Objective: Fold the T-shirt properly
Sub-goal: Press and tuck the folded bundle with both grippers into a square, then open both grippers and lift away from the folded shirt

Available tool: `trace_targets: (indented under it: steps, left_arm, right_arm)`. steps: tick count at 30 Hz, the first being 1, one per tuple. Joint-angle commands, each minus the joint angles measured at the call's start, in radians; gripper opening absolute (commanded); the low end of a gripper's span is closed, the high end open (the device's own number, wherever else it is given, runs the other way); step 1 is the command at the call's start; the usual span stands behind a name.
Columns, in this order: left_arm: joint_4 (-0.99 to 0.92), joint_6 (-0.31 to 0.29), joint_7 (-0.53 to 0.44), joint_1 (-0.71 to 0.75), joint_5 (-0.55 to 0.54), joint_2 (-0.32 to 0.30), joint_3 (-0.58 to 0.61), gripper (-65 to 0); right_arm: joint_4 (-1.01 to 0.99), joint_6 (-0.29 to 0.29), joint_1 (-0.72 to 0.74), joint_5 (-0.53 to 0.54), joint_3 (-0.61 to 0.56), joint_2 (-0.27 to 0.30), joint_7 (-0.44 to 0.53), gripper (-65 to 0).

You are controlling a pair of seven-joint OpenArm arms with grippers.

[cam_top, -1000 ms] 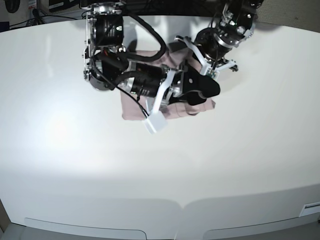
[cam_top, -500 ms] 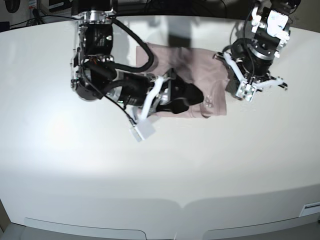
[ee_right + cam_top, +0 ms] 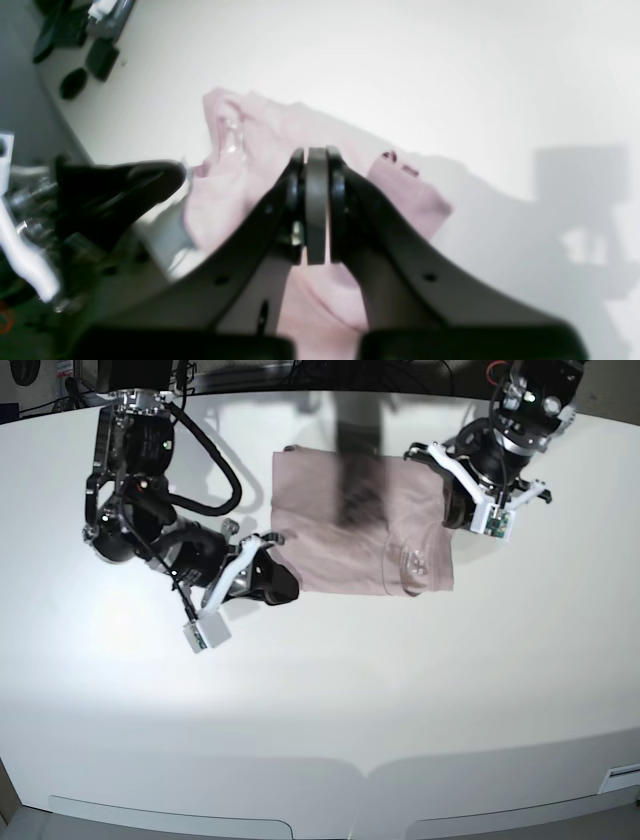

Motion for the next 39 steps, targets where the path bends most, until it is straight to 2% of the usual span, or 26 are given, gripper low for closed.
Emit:
trace_targets:
  steps: [1, 3, 6, 8, 12, 17, 20, 24, 27, 29, 33, 39]
  left_arm:
    - [0.020, -0.021, -0.027, 0.010, -0.002, 0.014, -0.002, -65.0]
    - [0.019, -0.043, -0.050, 0.029, -0.001, 0.051, -0.002, -65.0]
    - [0.018, -0.044, -0.073, 0.042, 0.032, 0.087, -0.002, -65.0]
    - [0.003, -0.044, -0.089, 0.040, 0.064, 0.089, -0.003, -65.0]
    - [-0.099, -0.041, -0.167, 0.026, 0.085, 0.094, -0.003, -65.0]
    - [-0.320, -0.041, -0.183, -0.055, 0.085, 0.120, -0.003, -65.0]
    - [-0.412, -0.040, -0.179, -0.116, 0.085, 0.136, -0.003, -65.0]
    - [-0.452, -0.041, -0.174, -0.178, 0.085, 0.135, -0.003, -65.0]
    - [-0.453, -0.041, -0.174, -0.215, 0.082, 0.135, -0.003, -65.0]
    - [-0.453, -0.041, -0.174, -0.240, 0.082, 0.135, -0.003, -65.0]
    - [-0.453, -0.042, -0.174, -0.286, 0.081, 0.136, -0.003, -65.0]
    - [-0.453, -0.054, -0.177, -0.355, 0.077, 0.156, -0.002, -65.0]
  right_arm:
    - [0.013, 0.009, 0.017, 0.004, -0.025, -0.001, 0.035, -65.0]
    - [0.003, 0.009, 0.018, -0.066, -0.085, -0.001, 0.074, -65.0]
    - [-0.058, 0.005, 0.030, -0.212, -0.161, -0.001, 0.149, -65.0]
    - [-0.119, -0.032, 0.046, -0.275, -0.182, -0.001, 0.207, -65.0]
    - [-0.223, -0.042, 0.088, -0.346, -0.180, 0.000, 0.245, -65.0]
    - [-0.258, -0.042, 0.099, -0.363, -0.158, 0.003, 0.238, -65.0]
    - [-0.258, -0.043, 0.084, -0.408, -0.146, 0.035, 0.233, -65.0]
    - [-0.257, -0.045, 0.037, -0.397, -0.123, 0.099, 0.194, -65.0]
    - [-0.255, -0.032, -0.027, -0.352, -0.079, 0.122, 0.191, -65.0]
    - [-0.241, 0.009, -0.078, -0.339, -0.042, 0.119, 0.198, -65.0]
    - [-0.194, 0.009, -0.178, -0.293, 0.011, 0.116, 0.229, -65.0]
    - [-0.142, 0.009, -0.296, -0.233, 0.013, 0.113, 0.278, -65.0]
